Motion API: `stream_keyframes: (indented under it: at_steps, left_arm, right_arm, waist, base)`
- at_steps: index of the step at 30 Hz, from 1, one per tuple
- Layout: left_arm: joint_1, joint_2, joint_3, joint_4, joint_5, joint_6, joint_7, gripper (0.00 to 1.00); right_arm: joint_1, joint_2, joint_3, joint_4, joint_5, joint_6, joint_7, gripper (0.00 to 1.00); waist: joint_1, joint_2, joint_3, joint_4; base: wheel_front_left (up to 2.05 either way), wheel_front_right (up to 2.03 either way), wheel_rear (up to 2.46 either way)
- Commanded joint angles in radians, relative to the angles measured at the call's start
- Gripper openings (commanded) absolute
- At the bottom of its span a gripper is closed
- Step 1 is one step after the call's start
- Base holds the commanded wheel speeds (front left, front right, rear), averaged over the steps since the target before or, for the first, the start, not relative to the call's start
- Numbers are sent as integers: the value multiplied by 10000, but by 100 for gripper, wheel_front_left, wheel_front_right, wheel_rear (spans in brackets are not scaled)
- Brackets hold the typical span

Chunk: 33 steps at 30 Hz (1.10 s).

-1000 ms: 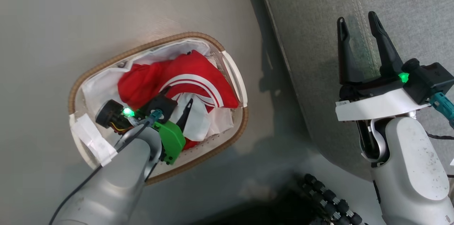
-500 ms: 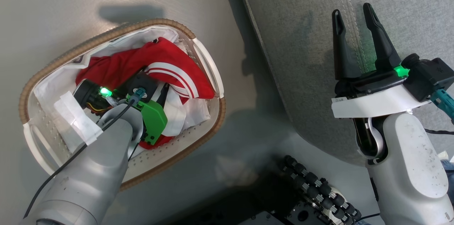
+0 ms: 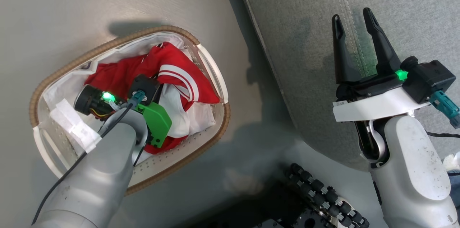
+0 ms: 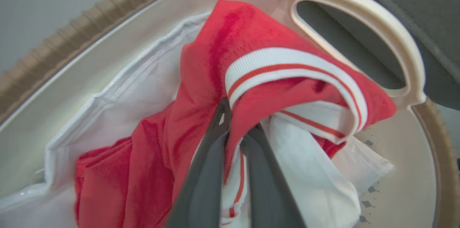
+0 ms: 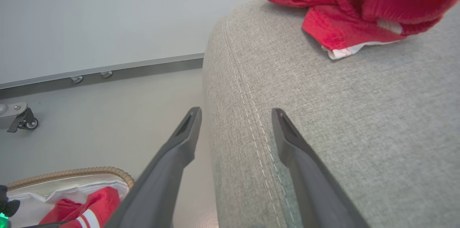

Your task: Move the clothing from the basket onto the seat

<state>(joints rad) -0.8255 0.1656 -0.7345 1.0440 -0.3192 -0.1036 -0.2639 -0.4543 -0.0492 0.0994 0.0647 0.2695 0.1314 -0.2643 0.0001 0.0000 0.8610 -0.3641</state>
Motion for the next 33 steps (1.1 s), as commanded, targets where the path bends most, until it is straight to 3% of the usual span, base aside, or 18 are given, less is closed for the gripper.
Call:
stream_keyframes:
  at_steps: [1, 22, 33]
  left_arm:
    - [211, 41, 96, -193, -82, 71, -9, 0]
    - [2910, 26, 1638, -3767, 297, -81, -11, 0]
    - [2453, 385, 1636, -4906, 588, -231, -11, 0]
  right_arm:
    - [33, -25, -40, 73, -112, -14, -2, 100]
    - [1593, -31, -474, 1390, -1935, -14, -2, 100]
    - [2506, -30, -482, 1870, -2280, -14, -2, 100]
  waist:
    - [-1, 0, -431, 215]
    - [-1, 0, -5505, 2008]
    - [-1, 0, -7675, 2462]
  base:
    - [0, 0, 0]
    - [0, 0, 0]
    - [0, 0, 0]
